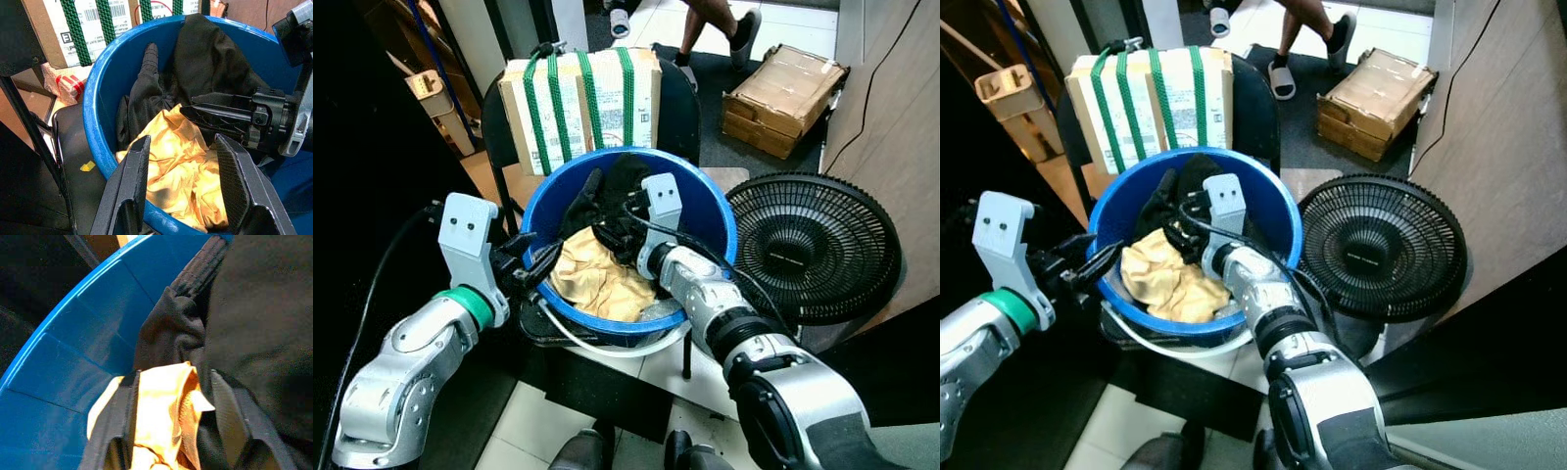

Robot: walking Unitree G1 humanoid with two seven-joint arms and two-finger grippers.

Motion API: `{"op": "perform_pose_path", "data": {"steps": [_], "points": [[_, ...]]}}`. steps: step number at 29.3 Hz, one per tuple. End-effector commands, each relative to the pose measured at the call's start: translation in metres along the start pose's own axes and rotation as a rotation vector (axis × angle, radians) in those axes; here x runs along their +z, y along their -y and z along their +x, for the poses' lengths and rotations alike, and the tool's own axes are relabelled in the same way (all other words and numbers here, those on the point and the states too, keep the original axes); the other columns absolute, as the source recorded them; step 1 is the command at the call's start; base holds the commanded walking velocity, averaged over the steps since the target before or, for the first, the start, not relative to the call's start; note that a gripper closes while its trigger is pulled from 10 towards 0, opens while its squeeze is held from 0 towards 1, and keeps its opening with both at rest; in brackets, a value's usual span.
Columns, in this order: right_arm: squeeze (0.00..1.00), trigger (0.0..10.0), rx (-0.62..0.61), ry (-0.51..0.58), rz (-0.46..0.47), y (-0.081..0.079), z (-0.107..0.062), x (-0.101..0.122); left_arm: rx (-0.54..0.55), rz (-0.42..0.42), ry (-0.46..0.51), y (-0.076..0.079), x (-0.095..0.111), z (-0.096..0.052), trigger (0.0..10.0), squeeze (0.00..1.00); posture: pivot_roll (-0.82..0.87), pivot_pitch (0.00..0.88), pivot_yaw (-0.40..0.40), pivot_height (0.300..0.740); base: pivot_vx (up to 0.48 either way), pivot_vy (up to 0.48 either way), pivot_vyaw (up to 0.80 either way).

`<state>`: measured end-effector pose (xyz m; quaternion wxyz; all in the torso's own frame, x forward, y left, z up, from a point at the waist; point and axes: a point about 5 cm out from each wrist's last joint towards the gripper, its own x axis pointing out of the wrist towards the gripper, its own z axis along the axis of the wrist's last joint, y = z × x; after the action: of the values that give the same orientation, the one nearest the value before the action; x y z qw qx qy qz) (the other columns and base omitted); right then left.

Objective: Clothes washing

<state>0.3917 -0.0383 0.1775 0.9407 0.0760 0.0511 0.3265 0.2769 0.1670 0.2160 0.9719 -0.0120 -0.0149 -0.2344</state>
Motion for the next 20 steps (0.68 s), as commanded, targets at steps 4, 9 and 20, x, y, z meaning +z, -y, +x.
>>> {"op": "perform_pose_path", "data": {"steps": [4, 9, 20], "points": [[0.00, 0.0, 0.004, -0.040, 0.061, 0.000, -0.003, -0.016, -0.011, -0.010, -0.015, 0.002, -0.003, -0.004, 10.0, 0.00, 0.21, 0.309, 0.151, 0.740, 0.000, 0.000, 0.00], [0.00, 0.0, -0.057, 0.047, 0.077, 0.008, -0.003, -0.001, 0.006, -0.015, -0.008, 0.001, -0.004, -0.004, 10.0, 0.00, 0.19, 0.292, 0.132, 0.740, 0.000, 0.000, 0.00], [1.00, 10.0, -0.501, 0.465, 0.294, 0.096, -0.059, 0.045, 0.048, -0.023, 0.022, -0.004, -0.004, 0.001, 10.0, 0.00, 0.16, 0.257, 0.102, 0.740, 0.000, 0.000, 0.00]]}}
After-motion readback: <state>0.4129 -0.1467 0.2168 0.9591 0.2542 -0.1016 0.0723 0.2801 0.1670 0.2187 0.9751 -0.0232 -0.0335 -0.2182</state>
